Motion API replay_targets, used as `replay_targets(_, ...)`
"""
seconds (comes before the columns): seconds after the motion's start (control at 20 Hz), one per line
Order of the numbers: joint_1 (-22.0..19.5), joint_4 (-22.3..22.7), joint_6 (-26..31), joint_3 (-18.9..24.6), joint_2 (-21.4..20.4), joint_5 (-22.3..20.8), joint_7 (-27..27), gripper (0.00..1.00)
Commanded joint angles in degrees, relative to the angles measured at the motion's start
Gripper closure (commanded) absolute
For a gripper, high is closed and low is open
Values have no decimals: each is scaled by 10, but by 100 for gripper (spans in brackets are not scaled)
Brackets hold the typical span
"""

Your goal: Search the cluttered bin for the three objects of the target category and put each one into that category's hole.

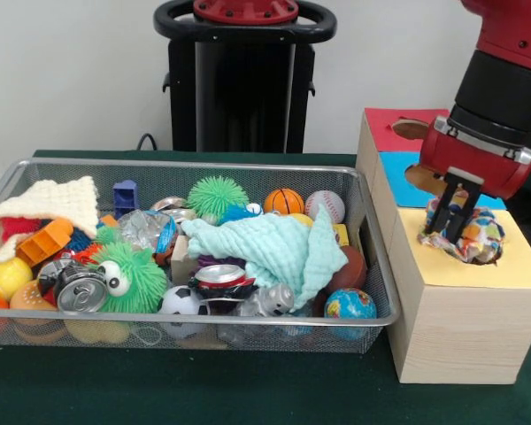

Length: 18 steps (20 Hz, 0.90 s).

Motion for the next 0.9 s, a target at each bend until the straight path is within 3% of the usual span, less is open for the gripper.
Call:
replay_targets(0.05, -67, -8, -7, 131, 86, -29, -73, 100)
replay_targets(0.3, -76, -26, 27, 163, 88, -5, -49, 100)
replay_targets(0.55, -77, -2, 16, 175, 70, 20, 13, 100)
replay_targets(0.8, -69, -5, 33, 162, 66, 17, 27, 100)
replay_targets(0.85, -66, -4, 31, 159, 66, 15, 28, 0)
replay_targets(0.9, -65, -2, 31, 156, 64, 17, 34, 0)
